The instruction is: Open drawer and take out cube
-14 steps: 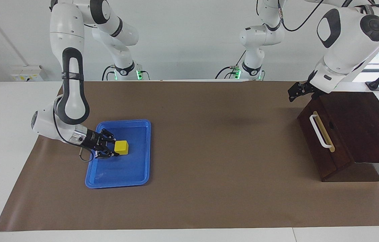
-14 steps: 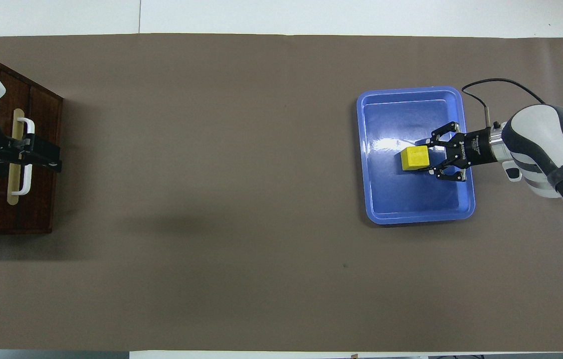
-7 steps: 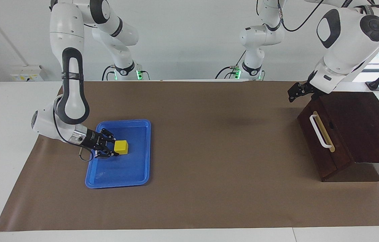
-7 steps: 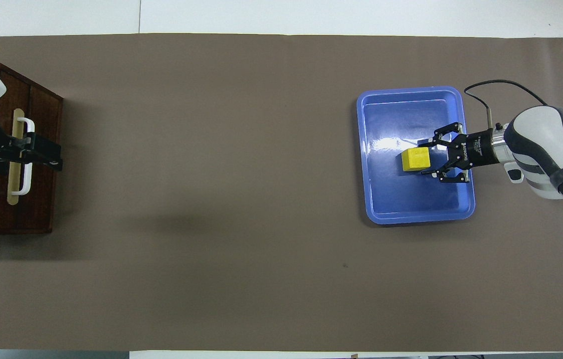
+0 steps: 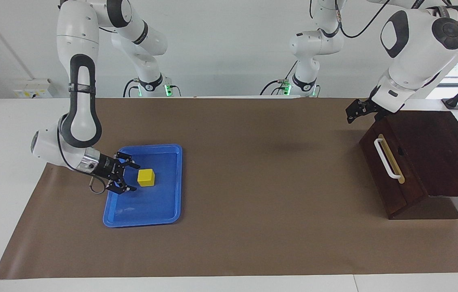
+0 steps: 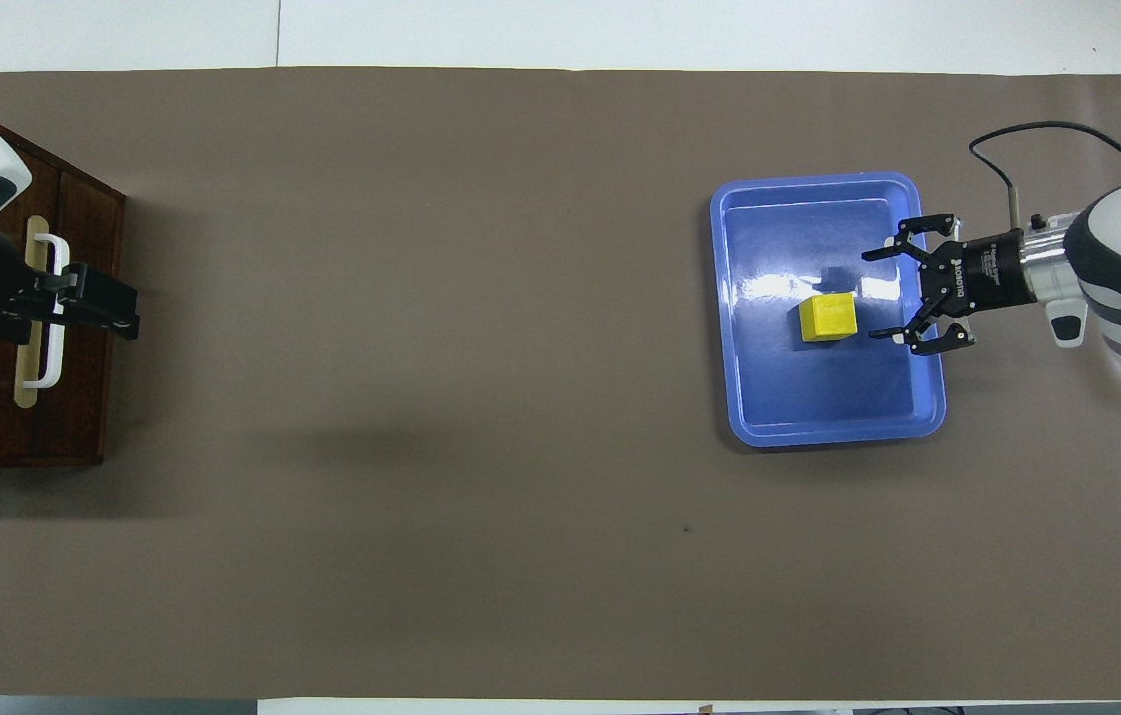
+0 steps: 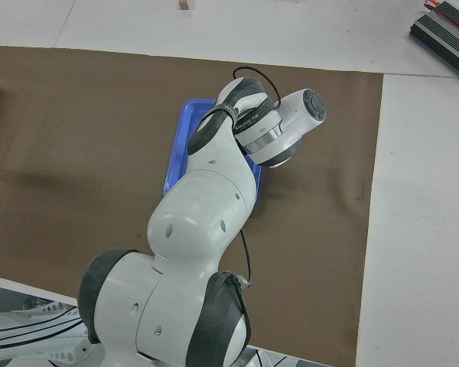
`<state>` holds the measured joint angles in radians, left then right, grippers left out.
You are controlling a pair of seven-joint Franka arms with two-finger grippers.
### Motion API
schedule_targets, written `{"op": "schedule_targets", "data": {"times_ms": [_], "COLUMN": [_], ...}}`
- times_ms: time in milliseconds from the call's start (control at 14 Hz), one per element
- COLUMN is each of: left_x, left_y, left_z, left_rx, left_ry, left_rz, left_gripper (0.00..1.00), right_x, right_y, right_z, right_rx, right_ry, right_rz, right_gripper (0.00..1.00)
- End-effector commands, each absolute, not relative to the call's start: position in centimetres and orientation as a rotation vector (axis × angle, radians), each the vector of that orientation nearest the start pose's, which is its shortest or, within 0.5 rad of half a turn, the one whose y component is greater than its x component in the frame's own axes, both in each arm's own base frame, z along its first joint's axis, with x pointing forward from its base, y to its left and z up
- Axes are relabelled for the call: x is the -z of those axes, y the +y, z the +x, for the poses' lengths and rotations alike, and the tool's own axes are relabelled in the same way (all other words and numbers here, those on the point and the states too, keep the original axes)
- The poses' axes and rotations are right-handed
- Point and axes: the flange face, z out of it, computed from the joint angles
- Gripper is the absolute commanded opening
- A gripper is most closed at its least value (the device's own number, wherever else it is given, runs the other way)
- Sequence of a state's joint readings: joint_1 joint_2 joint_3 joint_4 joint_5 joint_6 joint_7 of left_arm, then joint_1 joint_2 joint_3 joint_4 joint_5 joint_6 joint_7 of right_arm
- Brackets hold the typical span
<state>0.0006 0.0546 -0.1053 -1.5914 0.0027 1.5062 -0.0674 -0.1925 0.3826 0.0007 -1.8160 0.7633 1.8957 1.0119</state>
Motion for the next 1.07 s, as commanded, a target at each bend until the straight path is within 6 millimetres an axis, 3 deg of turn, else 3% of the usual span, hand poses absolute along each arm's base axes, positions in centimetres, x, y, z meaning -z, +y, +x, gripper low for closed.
{"op": "schedule_targets", "data": {"times_ms": [0, 287, 645, 1003], "left_x": [-58.9, -59.5, -59.5, -59.5], "left_y": [-5.6, -5.2, -4.8, -4.8], "left_z": [55.4, 55.1, 55.2, 55.2], "left_rx": [-0.193, -0.181, -0.179, -0.179], "left_ry": [0.06, 0.048, 0.036, 0.039], "left_rz": [-3.135, -3.136, -3.136, -3.136], "left_gripper": [1.0, 1.0, 1.0, 1.0], "right_x": [-38.6, -47.2, -54.5, -58.9], "right_y": [-6.3, -2.5, -0.9, 0.7], "right_z": [60.9, 60.4, 59.3, 55.9], "right_rx": [-0.609, -0.325, -0.131, -0.014], "right_ry": [1.778, 1.634, 1.311, 0.629], "right_rz": [-1.906, -2.282, -2.65, -2.991], "right_gripper": [1.0, 1.0, 1.0, 1.0]}}
